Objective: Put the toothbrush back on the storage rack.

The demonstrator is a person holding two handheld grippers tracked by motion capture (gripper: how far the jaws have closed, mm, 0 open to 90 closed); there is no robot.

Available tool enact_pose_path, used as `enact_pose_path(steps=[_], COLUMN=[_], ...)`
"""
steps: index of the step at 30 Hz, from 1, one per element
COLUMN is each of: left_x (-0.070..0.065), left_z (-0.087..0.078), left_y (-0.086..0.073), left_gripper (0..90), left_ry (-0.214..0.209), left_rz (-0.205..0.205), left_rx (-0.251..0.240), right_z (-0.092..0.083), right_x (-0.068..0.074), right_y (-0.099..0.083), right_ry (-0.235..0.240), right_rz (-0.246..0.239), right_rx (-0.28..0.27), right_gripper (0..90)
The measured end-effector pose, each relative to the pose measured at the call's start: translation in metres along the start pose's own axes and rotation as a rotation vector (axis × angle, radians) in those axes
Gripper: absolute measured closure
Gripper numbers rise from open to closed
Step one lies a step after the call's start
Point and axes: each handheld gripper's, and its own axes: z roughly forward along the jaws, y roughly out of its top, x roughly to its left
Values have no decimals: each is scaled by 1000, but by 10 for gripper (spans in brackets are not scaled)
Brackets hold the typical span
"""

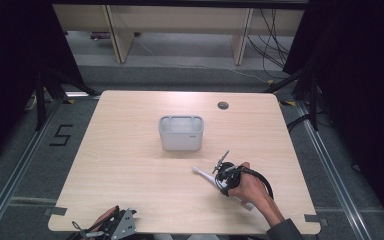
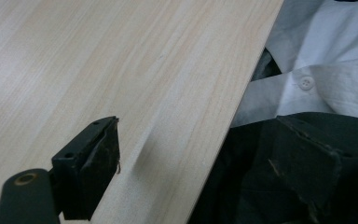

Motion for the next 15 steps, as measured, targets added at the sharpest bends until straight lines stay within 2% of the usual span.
enact_pose_path(steps=[1,2,6,8,9,10,11,12,14,15], left_x=[0,0,0,0,0,0,0,0,0,0], left_z=[0,0,0,0,0,0,0,0,0,0], left_y=[0,0,0,0,0,0,0,0,0,0], left_gripper=[153,153,153,153,153,153,153,153,153,153], left_ry=[-3,1,-4,-1,-1,-2,-1,-1,-7,-7], left_rz=[-2,-1,-3,-1,0,1,0,1,1,1], left_rx=[3,0,4,-1,-1,0,0,0,2,4], right_z=[1,1,1,1,1,1,2,2,3,3], right_x=[-1,-1,-2,-1,-2,-2,-3,-3,-5,-4], right_y=[0,1,5,8,8,9,10,12,13,14], right_ry=[-11,-3,2,1,7,4,12,17,23,21], right_rz=[-9,2,-31,-21,-36,-21,-37,-27,-43,-20], right_rx=[-17,-10,29,45,47,55,57,69,77,84], right_gripper=[654,656,658,659,659,660,660,660,661,660])
